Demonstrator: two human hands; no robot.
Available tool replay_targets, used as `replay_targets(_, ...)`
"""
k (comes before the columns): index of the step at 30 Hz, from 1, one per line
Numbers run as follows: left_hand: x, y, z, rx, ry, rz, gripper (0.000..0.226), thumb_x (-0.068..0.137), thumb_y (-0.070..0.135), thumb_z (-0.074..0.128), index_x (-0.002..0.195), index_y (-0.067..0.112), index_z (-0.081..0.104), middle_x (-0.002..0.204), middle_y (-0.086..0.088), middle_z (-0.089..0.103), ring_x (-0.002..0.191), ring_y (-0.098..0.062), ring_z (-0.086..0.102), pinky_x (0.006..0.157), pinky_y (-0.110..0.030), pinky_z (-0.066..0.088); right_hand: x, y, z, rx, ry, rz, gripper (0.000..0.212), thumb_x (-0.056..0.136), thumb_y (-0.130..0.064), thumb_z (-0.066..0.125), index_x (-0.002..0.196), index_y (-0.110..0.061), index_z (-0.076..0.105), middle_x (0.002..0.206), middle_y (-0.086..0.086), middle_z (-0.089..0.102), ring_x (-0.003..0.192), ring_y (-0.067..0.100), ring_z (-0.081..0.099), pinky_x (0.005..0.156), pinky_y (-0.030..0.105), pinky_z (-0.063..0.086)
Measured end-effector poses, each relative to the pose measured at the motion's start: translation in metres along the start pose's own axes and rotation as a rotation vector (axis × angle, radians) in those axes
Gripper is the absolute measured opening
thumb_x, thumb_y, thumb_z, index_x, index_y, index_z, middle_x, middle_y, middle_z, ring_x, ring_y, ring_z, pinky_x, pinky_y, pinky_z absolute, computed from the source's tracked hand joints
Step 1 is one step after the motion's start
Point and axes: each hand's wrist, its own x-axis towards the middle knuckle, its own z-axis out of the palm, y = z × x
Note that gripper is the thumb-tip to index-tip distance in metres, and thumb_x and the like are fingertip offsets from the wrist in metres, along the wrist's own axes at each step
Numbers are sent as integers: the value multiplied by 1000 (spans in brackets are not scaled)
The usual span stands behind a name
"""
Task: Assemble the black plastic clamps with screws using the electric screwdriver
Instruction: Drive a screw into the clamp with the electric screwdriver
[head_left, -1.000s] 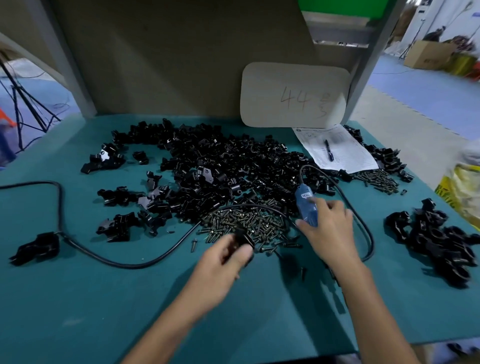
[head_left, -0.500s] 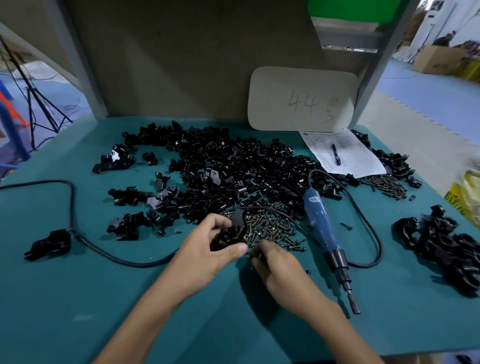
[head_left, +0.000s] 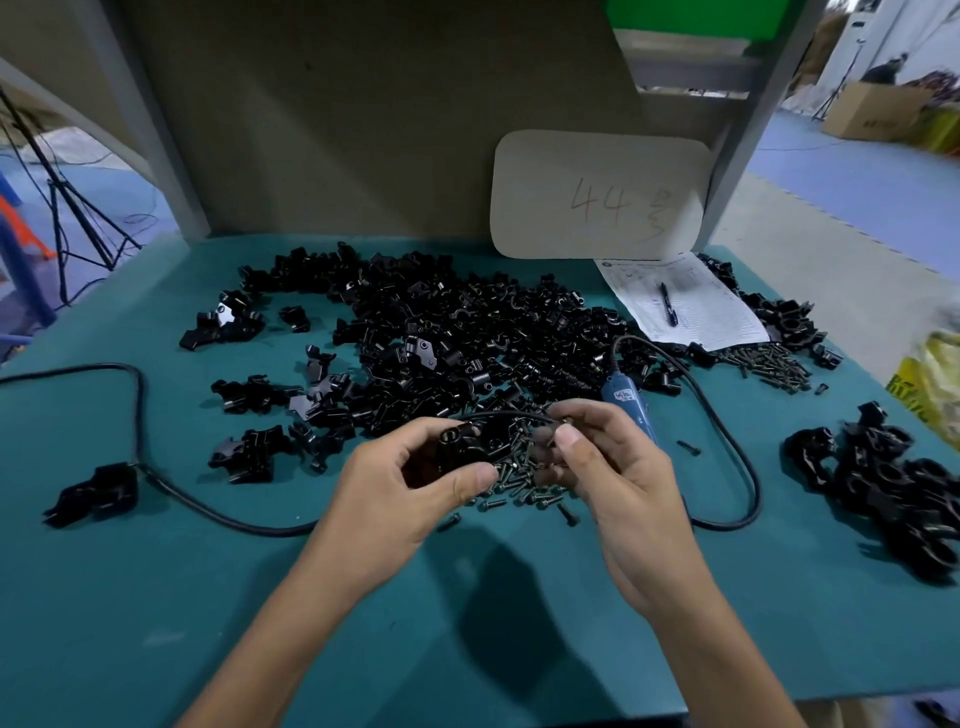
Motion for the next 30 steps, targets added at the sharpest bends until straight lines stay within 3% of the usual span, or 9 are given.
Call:
replay_targets(4, -3, -2, -2, 118, -16, 41, 32, 76, 46, 83, 106, 43, 72, 98, 7, 76, 91, -15, 72, 82, -35, 59, 4, -2, 6, 33, -27, 1, 15, 97, -25, 61, 106, -28, 73, 115, 6, 72, 110, 23, 69, 89, 36, 59)
replay_targets(7, -4, -2, -2, 168, -36, 66, 42, 76, 55, 79, 115, 45, 67, 104, 14, 75, 99, -10, 71, 89, -41, 58, 5, -3, 11, 125, -111, 96, 15, 97, -24, 60, 104, -27, 73, 118, 6, 73, 101, 16, 70, 84, 28, 57)
replay_targets(11, -4, 1, -2, 59, -80, 19, 61, 75, 52, 79, 128, 50, 47, 104, 6, 75, 95, -18, 72, 91, -51, 56, 5, -3, 14, 199, -112, 148, 11, 97, -21, 67, 104, -17, 73, 111, 9, 74, 96, 15, 71, 83, 24, 57)
replay_targets(15, -7, 6, -4, 57, -221, 100, 70, 82, 26, 84, 137, 47, 45, 110, 5, 72, 98, -21, 71, 91, -33, 57, 6, 0, 17, 336, -8, 351, 17, 87, -23, 69, 98, -11, 71, 96, 13, 74, 82, 18, 72, 73, 23, 59)
replay_targets(19, -2, 10, -8, 481, -29, 273, 42, 84, 61, 68, 124, 56, 56, 104, 26, 57, 103, -4, 58, 84, -10, 43, 4, 1, 20, 429, -1, 503, 13, 89, -17, 67, 94, -6, 69, 81, 13, 72, 62, 15, 68, 59, 20, 57)
replay_targets(21, 2, 10, -8, 546, 16, 328, 37, 87, 66, 61, 122, 55, 56, 113, 30, 44, 116, -3, 49, 90, -9, 38, 3, -1, 21, 405, -34, 519, 13, 88, -18, 67, 92, -5, 70, 76, 10, 69, 55, 13, 62, 54, 20, 55)
replay_targets(25, 6, 1, 1, 296, 30, 345, 31, 94, 52, 59, 125, 50, 60, 124, 22, 58, 121, -4, 56, 94, -11, 42, -3, -6, 24, 366, -129, 532, 18, 86, -22, 71, 95, -8, 66, 75, 6, 67, 55, 14, 63, 50, 20, 53)
replay_targets(28, 8, -4, 9, 39, 146, 177, 28, 87, 51, 69, 114, 49, 63, 113, 19, 65, 111, -3, 61, 91, -13, 45, -9, -8, 28, 406, -134, 463, 17, 85, -21, 70, 93, -8, 66, 78, 13, 71, 61, 14, 66, 57, 20, 56)
replay_targets(30, 9, -7, 15, -196, 209, 41, 32, 81, 46, 79, 108, 37, 64, 103, 14, 70, 101, -4, 65, 86, -16, 49, -12, -4, 33, 388, -89, 373, 17, 84, -22, 71, 92, -8, 65, 76, 11, 70, 65, 17, 68, 63, 22, 57)
